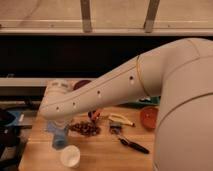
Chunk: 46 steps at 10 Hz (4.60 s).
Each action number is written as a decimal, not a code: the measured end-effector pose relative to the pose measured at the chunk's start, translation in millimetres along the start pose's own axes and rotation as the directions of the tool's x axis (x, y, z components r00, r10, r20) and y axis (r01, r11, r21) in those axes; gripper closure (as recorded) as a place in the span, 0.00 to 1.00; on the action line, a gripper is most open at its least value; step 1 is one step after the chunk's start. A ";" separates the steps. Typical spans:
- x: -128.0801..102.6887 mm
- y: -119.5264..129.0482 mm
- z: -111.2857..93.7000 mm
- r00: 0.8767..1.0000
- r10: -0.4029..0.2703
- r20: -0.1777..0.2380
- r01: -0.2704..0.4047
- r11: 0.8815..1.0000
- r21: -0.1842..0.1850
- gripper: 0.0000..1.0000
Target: Place sponge in paper cup
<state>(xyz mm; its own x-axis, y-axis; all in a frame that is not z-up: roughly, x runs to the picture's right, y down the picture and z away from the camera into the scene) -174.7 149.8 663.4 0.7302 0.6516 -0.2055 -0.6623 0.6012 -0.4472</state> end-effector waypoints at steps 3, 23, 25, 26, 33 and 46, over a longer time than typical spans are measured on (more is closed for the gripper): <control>11.1 -11.7 -9.7 1.000 0.029 -0.004 -0.029 0.999 0.019 1.00; 116.9 -30.7 -31.5 0.977 0.190 -0.095 -0.181 0.979 0.090 1.00; 124.4 -31.4 -39.4 0.975 0.193 -0.105 -0.183 0.978 0.101 1.00; 127.6 -30.1 -42.7 0.975 0.191 -0.116 -0.179 0.978 0.105 1.00; 138.1 -22.6 -42.3 0.968 0.157 -0.194 -0.138 0.985 0.107 1.00; 100.9 -13.8 -51.7 0.960 0.023 -0.280 -0.006 0.998 0.062 1.00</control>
<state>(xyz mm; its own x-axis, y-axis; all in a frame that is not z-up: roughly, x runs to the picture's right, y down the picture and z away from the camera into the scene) -83.2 183.4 603.8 0.7325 0.5097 -0.4513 -0.6758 0.6246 -0.3914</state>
